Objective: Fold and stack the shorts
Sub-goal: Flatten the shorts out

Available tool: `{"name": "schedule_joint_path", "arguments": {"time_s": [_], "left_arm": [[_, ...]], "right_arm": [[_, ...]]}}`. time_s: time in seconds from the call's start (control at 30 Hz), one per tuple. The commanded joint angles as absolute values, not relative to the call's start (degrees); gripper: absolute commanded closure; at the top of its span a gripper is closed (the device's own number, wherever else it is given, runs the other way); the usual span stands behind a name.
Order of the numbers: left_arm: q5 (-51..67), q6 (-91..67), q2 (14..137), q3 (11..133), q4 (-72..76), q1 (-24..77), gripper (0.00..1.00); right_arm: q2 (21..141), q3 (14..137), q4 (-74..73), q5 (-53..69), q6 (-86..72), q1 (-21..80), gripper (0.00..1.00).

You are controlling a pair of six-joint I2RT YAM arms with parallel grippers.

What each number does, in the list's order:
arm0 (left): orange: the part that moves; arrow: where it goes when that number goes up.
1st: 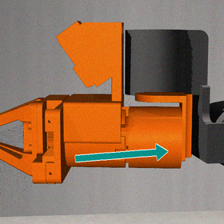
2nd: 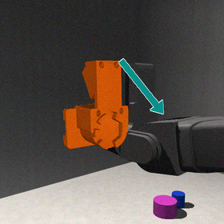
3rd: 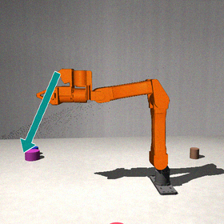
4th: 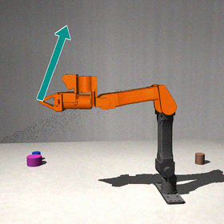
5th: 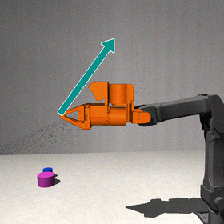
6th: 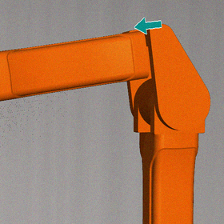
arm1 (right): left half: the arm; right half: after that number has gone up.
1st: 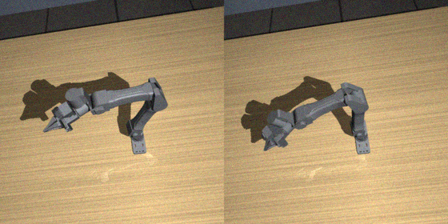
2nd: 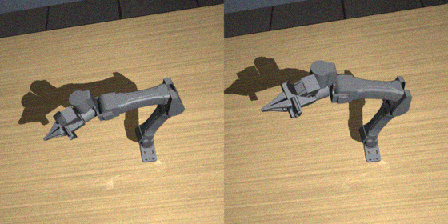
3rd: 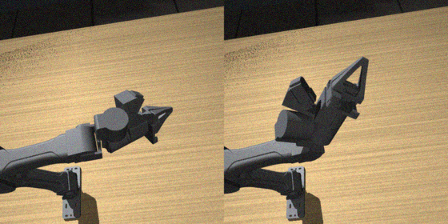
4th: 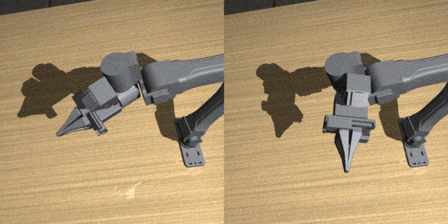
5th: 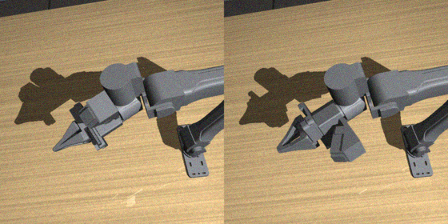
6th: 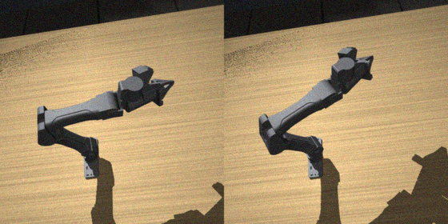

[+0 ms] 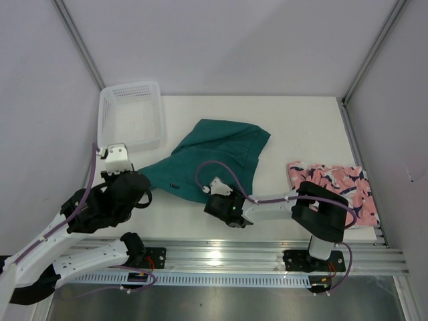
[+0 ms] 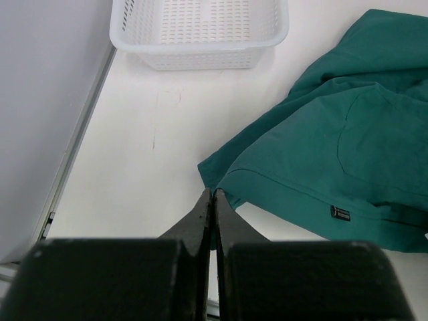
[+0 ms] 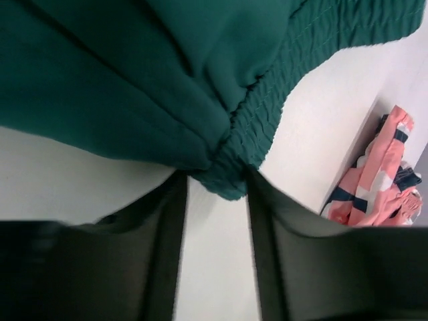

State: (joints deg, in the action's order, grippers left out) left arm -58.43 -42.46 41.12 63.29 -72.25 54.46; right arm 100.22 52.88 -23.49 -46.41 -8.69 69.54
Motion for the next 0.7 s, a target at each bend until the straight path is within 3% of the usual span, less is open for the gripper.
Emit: {"name": "schedule_joint_path", "arguments": {"time_s": [0.0,0.03,0.13,0.33,0.67], "left_arm": [[-61.0,-39.7,40.7,63.7,-70.8,53.4,1.0],[-61.0,-39.6,40.7,63.7,-70.4,53.2,1.0],[-60.8,-38.7,40.4,63.7,-69.8,52.9,1.0],[-60.8,-37.7,40.1,65.1,-69.8,52.4,1.0],[-57.2,-34.1,39.0,70.7,-67.5,52.3,1.0]], "right_arm": [[102.0,55.2,-22.9,-50.1,-7.3,70.0,0.64],[102.3,55.3,-22.5,-49.8,-6.3,70.0,0.67],[102.2,55.4,-20.9,-49.4,-5.4,70.2,0.99],[91.3,52.7,-18.2,-47.7,-3.7,72.5,1.0],[76.2,69.0,-49.0,-44.8,-12.8,75.0,1.0]]}}
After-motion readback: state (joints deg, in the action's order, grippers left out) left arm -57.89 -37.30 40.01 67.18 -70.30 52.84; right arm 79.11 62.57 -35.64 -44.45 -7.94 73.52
